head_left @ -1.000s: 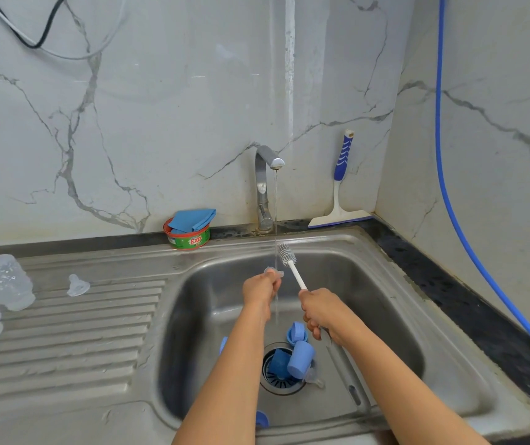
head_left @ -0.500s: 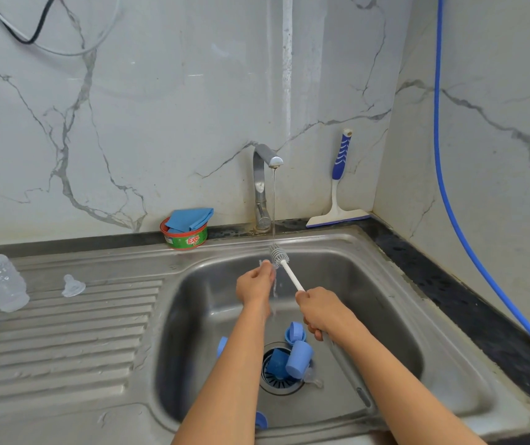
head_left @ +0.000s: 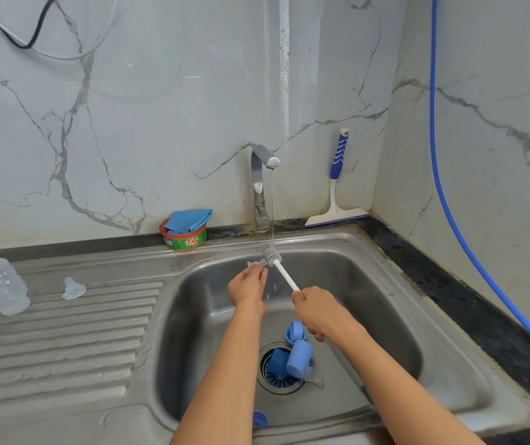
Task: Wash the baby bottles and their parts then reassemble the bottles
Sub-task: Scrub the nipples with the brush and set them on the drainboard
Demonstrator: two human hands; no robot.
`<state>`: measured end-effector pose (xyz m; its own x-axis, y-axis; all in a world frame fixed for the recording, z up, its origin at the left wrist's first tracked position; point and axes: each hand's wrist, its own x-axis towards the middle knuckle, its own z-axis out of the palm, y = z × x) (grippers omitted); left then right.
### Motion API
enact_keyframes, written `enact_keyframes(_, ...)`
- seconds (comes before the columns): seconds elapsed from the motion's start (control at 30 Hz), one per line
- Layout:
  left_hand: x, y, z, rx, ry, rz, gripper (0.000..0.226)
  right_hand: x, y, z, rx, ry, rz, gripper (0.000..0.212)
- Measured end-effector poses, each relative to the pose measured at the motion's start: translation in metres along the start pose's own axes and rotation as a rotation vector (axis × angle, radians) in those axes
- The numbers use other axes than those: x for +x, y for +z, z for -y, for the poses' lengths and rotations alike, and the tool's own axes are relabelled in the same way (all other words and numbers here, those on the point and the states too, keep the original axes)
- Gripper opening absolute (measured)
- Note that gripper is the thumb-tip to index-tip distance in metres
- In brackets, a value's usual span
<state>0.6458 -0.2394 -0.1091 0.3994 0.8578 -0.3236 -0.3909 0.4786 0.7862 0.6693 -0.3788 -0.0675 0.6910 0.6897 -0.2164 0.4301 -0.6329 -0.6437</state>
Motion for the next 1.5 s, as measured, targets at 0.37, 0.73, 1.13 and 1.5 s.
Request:
enact_keyframes(0.37,0.0,-0.001,-0.008,0.157,0.011,0.113,0.022,-0.001,-0.004,-0.003,-0.02,0.037,0.02,0.027)
enact_keyframes(0.73,0.008,-0.002,-0.006,-0.028,-0.021,-0.005,0.024,-0.009,0.001,0.003,-0.089,0.027,0.102,0.033)
enact_keyframes(1.13,0.001,0.004,-0.008,-0.089,-0.169,0.121,0.022,-0.004,0.003,0.002,0.012,0.03,-0.001,0.032)
enact_keyframes(1.5,0.003,0.003,-0.01,0.023,-0.215,0.146,0.015,-0.011,-0.004,0.003,-0.005,0.017,0.106,0.03)
